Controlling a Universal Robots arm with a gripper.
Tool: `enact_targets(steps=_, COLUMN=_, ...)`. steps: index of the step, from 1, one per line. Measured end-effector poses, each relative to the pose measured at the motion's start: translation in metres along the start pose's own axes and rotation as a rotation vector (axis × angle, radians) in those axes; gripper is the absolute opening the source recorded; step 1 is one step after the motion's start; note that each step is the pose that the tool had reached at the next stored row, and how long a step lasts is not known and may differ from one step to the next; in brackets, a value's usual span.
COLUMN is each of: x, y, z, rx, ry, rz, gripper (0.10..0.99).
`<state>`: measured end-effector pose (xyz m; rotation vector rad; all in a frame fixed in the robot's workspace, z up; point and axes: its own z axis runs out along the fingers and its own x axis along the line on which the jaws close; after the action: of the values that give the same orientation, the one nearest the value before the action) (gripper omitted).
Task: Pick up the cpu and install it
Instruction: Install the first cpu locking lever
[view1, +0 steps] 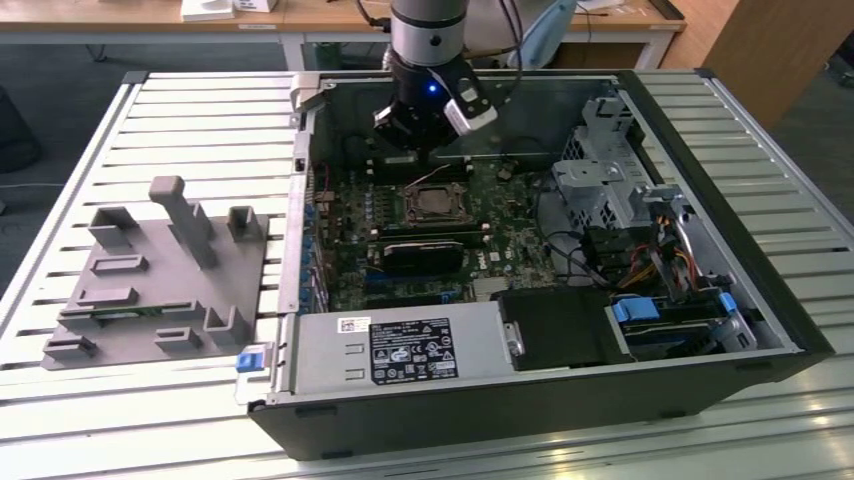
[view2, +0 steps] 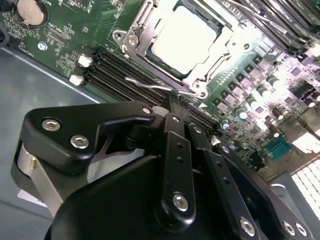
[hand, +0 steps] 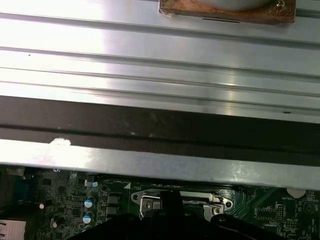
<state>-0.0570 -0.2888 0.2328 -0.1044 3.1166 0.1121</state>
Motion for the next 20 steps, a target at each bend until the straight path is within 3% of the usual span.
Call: enact_targets(steps=20, x=-0.0192, y=0.0033, z=0.0110, rx=0.000, ry=0.0006, rz=0.002, gripper=0.106)
